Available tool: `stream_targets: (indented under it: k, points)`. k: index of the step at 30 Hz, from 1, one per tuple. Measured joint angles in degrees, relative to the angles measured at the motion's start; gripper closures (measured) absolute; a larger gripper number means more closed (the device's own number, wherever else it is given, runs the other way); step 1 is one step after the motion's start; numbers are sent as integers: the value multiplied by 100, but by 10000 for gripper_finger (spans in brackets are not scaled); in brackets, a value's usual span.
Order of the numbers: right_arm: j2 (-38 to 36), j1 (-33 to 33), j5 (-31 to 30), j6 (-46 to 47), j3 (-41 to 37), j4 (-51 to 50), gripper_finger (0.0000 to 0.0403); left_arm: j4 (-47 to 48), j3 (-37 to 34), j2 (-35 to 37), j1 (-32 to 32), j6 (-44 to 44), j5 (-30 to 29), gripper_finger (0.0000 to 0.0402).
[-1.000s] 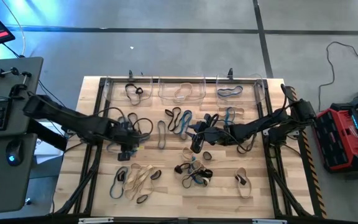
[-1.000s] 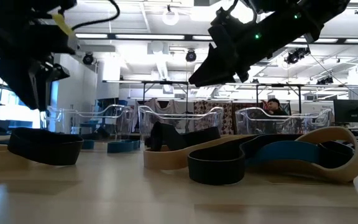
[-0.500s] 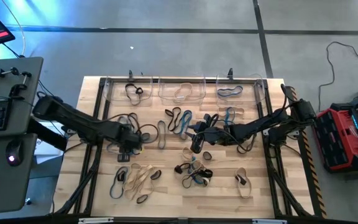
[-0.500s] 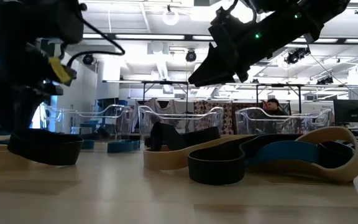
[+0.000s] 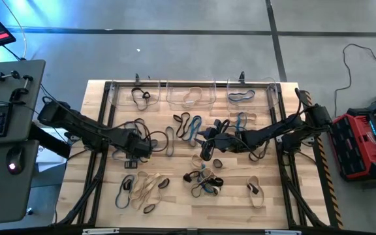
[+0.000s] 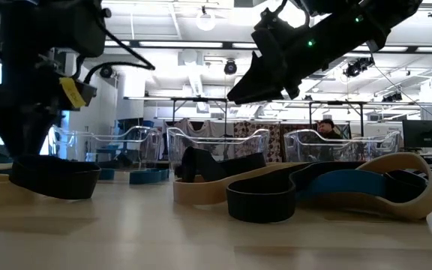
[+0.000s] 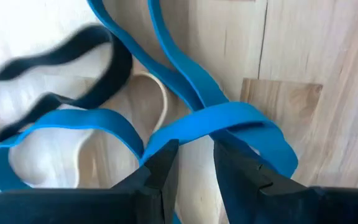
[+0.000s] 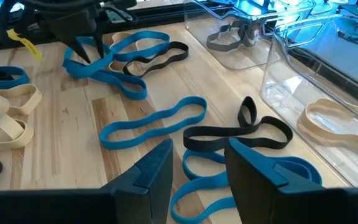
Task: Sort rubber bands into baskets
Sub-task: Put the blue rubber band into the right transparent bin
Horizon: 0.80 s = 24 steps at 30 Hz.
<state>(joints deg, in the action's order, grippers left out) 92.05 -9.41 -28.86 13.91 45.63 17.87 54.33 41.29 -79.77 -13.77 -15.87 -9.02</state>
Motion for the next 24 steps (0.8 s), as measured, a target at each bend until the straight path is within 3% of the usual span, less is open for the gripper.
stream_targets:
  k: [24]
  points:
    - [-2,-1,39,-46,0,-2,270,11,6,2,-38,114,-200,307]
